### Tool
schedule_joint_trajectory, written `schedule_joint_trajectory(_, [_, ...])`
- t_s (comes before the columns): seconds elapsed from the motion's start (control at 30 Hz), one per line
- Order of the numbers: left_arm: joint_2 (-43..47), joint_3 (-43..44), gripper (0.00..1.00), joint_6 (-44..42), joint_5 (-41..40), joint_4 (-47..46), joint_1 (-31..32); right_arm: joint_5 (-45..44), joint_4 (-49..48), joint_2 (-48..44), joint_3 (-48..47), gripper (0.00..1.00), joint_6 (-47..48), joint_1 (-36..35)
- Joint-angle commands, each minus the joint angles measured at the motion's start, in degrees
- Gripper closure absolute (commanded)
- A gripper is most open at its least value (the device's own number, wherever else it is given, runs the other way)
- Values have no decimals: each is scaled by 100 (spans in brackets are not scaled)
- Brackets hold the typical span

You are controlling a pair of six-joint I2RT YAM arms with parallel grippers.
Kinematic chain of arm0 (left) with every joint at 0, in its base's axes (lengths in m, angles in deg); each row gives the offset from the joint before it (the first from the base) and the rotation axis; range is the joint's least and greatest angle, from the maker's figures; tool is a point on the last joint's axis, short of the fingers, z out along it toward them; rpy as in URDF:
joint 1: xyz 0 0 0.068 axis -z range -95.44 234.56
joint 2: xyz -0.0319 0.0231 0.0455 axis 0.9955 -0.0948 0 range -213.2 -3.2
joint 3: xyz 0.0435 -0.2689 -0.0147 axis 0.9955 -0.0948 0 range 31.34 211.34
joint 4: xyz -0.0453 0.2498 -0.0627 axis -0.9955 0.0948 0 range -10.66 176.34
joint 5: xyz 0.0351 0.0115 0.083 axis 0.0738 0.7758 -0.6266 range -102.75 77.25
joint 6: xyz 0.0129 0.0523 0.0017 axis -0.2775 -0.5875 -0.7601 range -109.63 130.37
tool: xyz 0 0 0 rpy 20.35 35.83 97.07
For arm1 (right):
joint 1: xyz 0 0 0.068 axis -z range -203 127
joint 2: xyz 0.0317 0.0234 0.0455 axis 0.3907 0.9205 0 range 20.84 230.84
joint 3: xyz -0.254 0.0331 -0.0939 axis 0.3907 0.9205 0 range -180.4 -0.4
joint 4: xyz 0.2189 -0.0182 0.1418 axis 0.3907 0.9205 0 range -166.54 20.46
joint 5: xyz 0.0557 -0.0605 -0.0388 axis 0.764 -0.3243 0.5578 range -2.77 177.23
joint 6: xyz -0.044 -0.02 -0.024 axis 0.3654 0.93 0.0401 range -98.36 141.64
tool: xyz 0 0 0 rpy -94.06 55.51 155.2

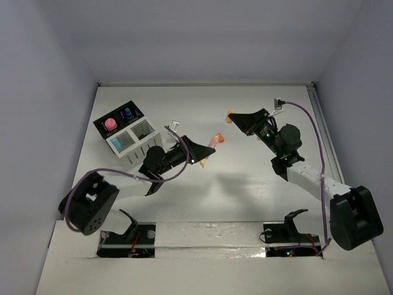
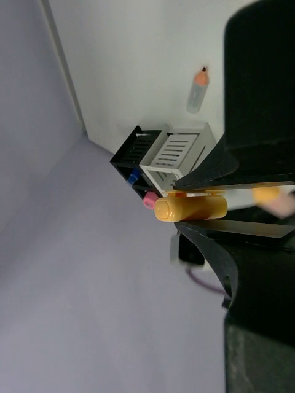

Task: Sort the stationery into containers
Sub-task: Close the pen cap on the pen.

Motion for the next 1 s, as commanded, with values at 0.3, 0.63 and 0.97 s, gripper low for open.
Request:
schedule_joint_trajectory(0.3, [-732, -92, 100, 1353, 544, -3604, -51, 94, -884, 236, 30, 100, -53, -254])
schedule_joint_trajectory(0.63, [466, 5, 100, 25, 87, -1898, 160, 147, -1042, 306, 259, 100, -88, -307])
schedule_joint_trajectory(0.97, [176, 58, 100, 244, 113, -2144, 212, 129, -1095, 78, 338, 100, -105, -412])
